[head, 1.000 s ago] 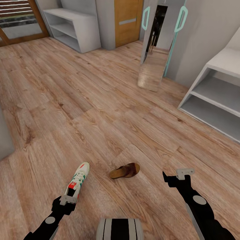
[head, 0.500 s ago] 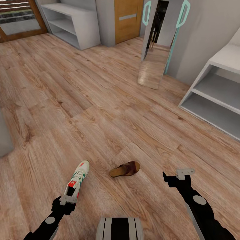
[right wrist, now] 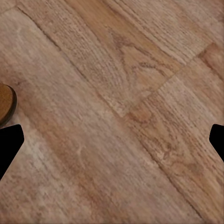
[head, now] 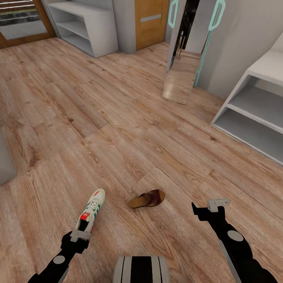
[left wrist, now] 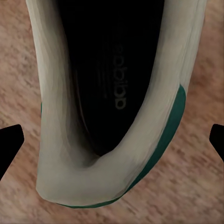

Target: Pick up the two gym shoes and the two sandals from the corridor floor and place them onto the hallstand (shoe rack) in the corridor, making sure they are on the rack and not on the floor. Arrange them so the two gym shoes are next to each other and the two sandals are next to each other.

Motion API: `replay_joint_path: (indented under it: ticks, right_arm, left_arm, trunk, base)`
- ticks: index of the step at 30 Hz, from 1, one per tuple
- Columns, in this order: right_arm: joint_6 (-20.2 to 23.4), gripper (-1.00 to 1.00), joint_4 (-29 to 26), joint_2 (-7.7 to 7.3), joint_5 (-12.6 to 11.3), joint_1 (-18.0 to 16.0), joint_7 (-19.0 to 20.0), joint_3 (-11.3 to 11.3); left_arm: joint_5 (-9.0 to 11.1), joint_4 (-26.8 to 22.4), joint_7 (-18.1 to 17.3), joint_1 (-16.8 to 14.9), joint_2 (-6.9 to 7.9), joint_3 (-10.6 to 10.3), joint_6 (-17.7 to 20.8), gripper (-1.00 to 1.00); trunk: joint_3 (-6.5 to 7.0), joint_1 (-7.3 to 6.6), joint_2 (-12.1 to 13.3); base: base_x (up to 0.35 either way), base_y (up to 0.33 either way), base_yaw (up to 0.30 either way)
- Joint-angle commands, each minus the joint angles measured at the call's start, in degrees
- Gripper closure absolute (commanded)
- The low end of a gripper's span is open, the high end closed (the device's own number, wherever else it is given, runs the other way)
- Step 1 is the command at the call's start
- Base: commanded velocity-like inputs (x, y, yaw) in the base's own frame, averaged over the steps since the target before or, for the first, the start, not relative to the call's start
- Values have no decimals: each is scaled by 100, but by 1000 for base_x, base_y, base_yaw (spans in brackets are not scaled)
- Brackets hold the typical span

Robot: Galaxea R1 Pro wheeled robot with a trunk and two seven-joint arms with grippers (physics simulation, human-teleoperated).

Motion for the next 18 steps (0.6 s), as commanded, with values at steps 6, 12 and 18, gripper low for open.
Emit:
replay_joint_path:
  ticks: [6,12,18]
  right_arm:
    - [32,-100,-8,-1,1,-1,-2,1]
    - [32,-100,-8,-1,1,-1,-2,0]
    - [32,-100,-8,-1,1,-1,-2,1]
  left_arm:
    - [-30,3,13,-2,3,-11,-15,-100]
    - [-29,3,13,-2,3,-13,-11,-100]
    - [-31,3,13,-2,-3,-14,-14,-100]
  trunk:
    - [-92,9,-7]
    - [-140,12,-8]
    - [-169,12,-8]
  base:
    - [0,0,0]
    - [0,0,53]
    - [0,0,63]
